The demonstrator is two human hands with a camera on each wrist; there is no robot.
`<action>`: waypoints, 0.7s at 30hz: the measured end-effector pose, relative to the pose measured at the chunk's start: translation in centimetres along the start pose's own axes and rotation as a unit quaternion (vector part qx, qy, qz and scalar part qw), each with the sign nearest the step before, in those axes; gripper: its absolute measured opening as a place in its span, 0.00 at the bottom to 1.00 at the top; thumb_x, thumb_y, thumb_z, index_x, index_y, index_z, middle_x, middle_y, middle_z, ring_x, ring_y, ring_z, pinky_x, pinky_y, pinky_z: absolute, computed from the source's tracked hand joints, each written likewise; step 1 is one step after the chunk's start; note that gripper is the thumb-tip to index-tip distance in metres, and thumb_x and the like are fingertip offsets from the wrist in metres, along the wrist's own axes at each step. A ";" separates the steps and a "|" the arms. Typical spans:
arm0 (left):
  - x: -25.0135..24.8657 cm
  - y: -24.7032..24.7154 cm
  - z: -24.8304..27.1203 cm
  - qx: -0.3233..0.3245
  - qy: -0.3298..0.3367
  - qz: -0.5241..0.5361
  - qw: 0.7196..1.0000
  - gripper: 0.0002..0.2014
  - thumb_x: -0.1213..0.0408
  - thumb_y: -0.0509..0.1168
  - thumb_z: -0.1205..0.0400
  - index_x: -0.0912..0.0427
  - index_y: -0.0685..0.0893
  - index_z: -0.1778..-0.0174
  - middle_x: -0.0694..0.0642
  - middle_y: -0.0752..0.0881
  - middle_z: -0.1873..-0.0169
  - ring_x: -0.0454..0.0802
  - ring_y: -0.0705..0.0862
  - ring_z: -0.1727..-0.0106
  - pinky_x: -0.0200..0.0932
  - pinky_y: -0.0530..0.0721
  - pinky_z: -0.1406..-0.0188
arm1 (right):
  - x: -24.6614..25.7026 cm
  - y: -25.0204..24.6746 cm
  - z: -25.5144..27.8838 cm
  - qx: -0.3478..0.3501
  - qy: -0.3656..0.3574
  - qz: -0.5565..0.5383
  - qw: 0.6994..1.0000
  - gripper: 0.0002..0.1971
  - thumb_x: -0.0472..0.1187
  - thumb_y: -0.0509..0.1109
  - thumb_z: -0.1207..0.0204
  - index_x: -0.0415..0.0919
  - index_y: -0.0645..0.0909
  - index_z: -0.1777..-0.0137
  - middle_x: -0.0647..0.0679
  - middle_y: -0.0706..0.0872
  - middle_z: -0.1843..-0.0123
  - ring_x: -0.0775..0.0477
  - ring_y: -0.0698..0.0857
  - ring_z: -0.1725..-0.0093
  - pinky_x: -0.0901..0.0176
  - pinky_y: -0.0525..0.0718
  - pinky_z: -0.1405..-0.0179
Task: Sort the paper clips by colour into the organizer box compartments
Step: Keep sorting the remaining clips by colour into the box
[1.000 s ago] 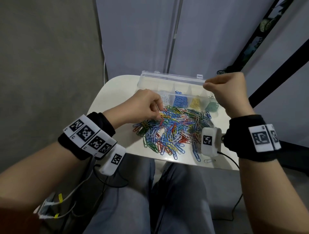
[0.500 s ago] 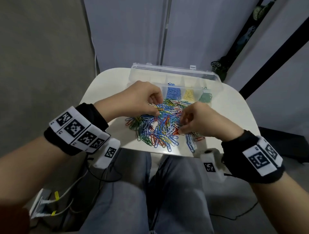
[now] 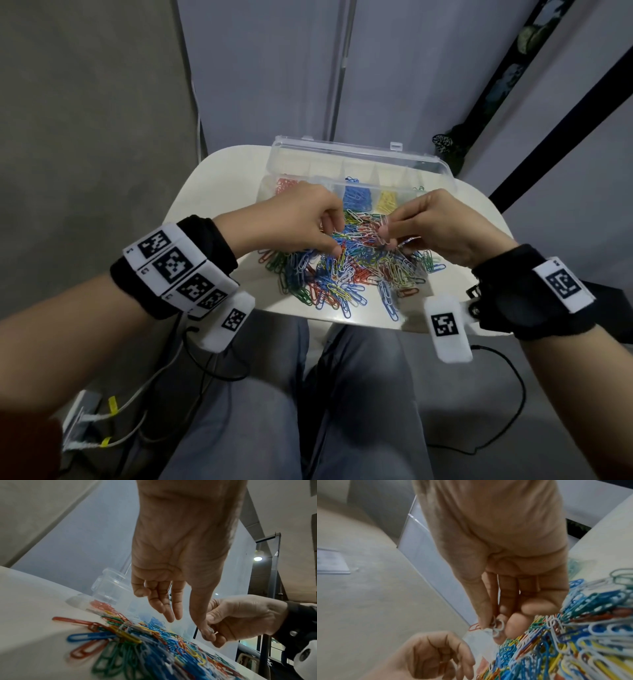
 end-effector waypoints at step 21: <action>0.9 -0.8 0.5 -0.064 -0.107 0.337 0.933 0.11 0.76 0.76 0.28 0.73 0.86 0.52 0.52 0.87 0.75 0.41 0.83 0.73 0.31 0.78 0.70 | 1.8 3.1 -1.2 0.034 0.012 -0.157 0.987 0.12 0.22 0.76 0.36 0.19 0.82 0.53 0.39 0.85 0.74 0.47 0.85 0.76 0.59 0.87 0.74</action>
Point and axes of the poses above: each hand's wrist, its own z-axis away from the middle knuckle, its own y-axis out of the palm, x = y × z, the point moved 3 cm from there along -z, towards the middle knuckle
